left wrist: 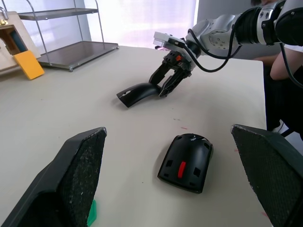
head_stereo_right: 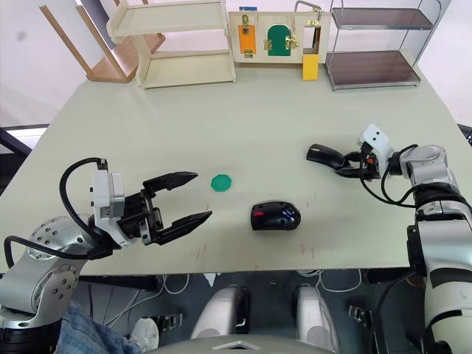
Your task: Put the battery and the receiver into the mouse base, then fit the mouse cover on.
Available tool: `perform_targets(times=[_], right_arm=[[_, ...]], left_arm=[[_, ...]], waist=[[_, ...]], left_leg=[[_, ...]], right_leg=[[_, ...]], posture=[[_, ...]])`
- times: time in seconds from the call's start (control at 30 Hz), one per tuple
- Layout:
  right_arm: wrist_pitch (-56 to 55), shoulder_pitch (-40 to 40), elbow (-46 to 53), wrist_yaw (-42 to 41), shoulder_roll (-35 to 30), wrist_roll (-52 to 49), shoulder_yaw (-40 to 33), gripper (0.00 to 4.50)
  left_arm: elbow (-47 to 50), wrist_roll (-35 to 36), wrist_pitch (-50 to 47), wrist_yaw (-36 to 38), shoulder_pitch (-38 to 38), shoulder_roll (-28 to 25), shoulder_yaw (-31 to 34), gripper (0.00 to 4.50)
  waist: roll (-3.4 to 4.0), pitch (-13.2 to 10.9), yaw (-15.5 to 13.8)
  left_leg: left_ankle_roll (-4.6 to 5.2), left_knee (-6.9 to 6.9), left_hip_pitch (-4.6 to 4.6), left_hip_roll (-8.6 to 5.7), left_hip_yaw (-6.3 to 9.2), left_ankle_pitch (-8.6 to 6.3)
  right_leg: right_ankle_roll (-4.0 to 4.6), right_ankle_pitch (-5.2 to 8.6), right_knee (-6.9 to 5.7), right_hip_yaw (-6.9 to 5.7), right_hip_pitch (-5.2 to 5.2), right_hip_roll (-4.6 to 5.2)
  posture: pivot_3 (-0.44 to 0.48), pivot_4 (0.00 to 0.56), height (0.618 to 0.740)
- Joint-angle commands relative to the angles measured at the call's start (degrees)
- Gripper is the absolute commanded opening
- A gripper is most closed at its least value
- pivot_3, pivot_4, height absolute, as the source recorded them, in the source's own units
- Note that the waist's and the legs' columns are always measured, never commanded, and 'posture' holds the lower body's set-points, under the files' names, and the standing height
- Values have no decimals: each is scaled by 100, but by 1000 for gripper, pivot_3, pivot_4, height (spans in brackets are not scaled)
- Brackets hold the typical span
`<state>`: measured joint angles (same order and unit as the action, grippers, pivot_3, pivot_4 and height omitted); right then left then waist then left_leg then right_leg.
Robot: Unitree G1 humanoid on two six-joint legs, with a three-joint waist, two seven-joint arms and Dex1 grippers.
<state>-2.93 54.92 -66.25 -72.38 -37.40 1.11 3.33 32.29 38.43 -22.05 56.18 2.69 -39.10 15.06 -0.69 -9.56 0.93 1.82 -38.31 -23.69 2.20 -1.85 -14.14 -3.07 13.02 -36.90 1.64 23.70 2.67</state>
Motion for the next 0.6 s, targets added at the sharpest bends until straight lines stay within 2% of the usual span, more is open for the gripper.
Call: perform_targets(times=[0.03,0.17,0.4,0.6], right_arm=[[9,38,641,-354,-252,-197,-153,2303],[532,-511,2106,-600,-406,-428,-134,2303],[2557,-2030,5917,-483,-826,-1134,-207,2303],[3978,-2484,7834,-263,-1092,-1604,52,2303]], left_arm=[[-74,15,165,136,-89,-114,19,4500],[-245,-4,237,292,-165,-177,13,4500],[-518,-42,430,639,-219,-283,-33,4500],[-859,-25,595,1118,-308,-456,-36,4500]], waist=[[3,-2,0],[5,-3,-6],[6,-3,-30],[7,-4,-15]], left_leg=[[0,0,0,0,0,0],[0,1,1,1,1,0],[0,1,-5,1,13,-1],[0,-3,1,3,12,0]], right_leg=[[-3,-1,0,0,0,0],[-3,-2,-1,-1,0,-1],[-5,-1,-1,-12,1,0],[17,11,-5,-13,0,0]], posture=[[0,150,740],[0,150,740],[0,150,740],[0,150,740]])
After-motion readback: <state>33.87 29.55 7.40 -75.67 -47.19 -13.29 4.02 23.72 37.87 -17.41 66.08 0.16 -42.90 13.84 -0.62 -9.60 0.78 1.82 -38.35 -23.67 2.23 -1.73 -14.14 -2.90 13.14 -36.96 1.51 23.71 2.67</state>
